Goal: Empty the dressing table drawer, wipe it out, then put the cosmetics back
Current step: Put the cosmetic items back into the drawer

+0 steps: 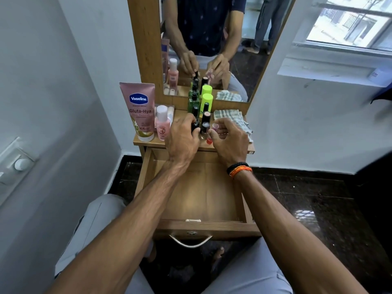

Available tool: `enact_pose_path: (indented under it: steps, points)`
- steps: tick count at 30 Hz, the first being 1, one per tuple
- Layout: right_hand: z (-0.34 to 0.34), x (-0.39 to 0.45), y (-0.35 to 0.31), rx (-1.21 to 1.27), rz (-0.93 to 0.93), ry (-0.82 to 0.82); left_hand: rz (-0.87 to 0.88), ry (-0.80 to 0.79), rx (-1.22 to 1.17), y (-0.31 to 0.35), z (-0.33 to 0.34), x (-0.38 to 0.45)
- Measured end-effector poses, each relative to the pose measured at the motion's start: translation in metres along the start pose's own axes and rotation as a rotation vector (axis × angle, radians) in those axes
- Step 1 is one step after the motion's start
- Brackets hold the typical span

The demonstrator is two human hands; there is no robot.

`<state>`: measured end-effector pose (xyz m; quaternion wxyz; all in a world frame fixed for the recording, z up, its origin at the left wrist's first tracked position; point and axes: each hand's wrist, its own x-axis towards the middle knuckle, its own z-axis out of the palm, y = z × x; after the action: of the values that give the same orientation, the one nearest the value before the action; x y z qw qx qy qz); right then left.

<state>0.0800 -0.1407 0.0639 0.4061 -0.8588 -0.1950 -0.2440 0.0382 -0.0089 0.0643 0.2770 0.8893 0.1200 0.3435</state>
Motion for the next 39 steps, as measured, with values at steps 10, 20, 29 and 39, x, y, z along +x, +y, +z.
enact_pose_path:
  steps: [10, 20, 29, 39]
  points:
    - [-0.039, -0.051, 0.021, -0.012, 0.170, 0.123, 0.038, -0.013, -0.252, 0.001, -0.019, -0.019]
    - [-0.030, -0.063, 0.049, -0.199, 0.260, -0.204, -0.052, -0.284, -0.334, -0.010, 0.013, -0.069]
    - [-0.015, -0.060, 0.063, -0.379, 0.335, -0.314, -0.086, -0.443, -0.291, -0.017, 0.048, -0.070]
    - [-0.013, -0.064, 0.070, -0.408, 0.307, -0.263, -0.085, -0.347, -0.284, -0.013, 0.067, -0.079]
